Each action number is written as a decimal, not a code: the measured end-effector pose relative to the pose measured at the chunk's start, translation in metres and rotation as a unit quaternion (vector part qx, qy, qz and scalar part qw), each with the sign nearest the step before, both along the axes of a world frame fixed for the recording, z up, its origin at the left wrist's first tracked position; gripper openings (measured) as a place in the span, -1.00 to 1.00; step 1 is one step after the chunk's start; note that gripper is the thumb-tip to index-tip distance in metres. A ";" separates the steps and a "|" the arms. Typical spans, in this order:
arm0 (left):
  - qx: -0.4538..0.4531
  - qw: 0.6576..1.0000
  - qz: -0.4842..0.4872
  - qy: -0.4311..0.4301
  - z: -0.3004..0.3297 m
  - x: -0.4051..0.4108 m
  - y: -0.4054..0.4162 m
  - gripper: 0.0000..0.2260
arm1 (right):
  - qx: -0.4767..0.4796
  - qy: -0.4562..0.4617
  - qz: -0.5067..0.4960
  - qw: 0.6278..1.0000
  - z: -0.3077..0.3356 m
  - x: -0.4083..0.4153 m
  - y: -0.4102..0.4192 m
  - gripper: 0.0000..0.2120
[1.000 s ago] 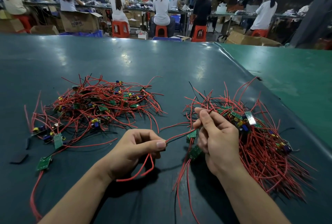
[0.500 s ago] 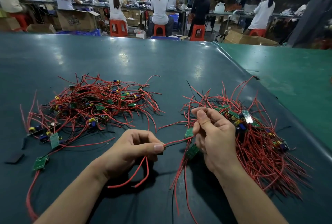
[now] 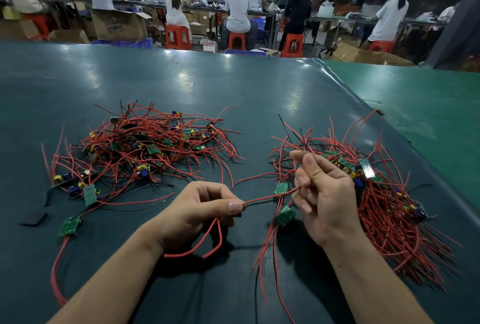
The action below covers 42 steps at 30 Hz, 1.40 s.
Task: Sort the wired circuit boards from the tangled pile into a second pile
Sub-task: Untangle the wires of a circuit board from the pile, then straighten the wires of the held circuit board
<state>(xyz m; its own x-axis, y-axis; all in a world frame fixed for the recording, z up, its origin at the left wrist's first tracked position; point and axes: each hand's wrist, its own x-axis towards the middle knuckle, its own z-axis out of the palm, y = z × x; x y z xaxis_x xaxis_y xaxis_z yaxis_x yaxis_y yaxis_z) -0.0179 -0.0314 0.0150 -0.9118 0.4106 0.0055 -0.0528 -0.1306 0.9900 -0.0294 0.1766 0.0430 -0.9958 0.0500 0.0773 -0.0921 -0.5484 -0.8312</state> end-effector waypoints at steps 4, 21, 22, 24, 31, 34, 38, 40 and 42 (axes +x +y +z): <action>0.062 0.997 0.042 -0.029 0.000 -0.001 0.003 -0.74 | -0.035 0.000 -0.026 0.999 0.001 -0.002 -0.001 -0.80; 0.258 0.952 0.134 -0.097 -0.003 -0.003 0.014 -0.75 | 0.424 0.260 -0.014 0.868 -0.035 0.011 -0.032 -0.76; 0.243 0.956 0.139 -0.094 -0.004 -0.004 0.015 -0.72 | 0.405 0.252 -0.027 0.878 -0.035 0.011 -0.032 -0.81; 0.199 0.967 0.138 -0.083 -0.005 -0.005 0.016 -0.72 | 0.371 0.214 -0.037 0.903 -0.033 0.010 -0.031 -0.88; 0.194 0.974 0.093 -0.071 -0.006 -0.006 0.019 -0.51 | 0.241 0.065 -0.020 0.968 -0.029 0.012 -0.034 -0.82; 0.177 0.978 0.098 -0.055 -0.005 -0.005 0.020 -0.52 | 0.243 0.074 -0.022 0.967 -0.029 0.013 -0.033 -0.82; 0.133 0.982 0.131 -0.028 -0.007 -0.005 0.021 -0.65 | 0.277 0.108 -0.002 0.955 -0.028 0.015 -0.032 -0.88; 0.113 0.982 0.149 -0.023 -0.008 -0.005 0.022 -0.76 | 0.281 0.114 0.003 0.953 -0.027 0.014 -0.032 -0.90; 0.090 0.983 0.161 -0.017 -0.010 -0.005 0.021 -0.75 | 0.284 0.124 -0.016 0.951 -0.026 0.013 -0.033 -0.92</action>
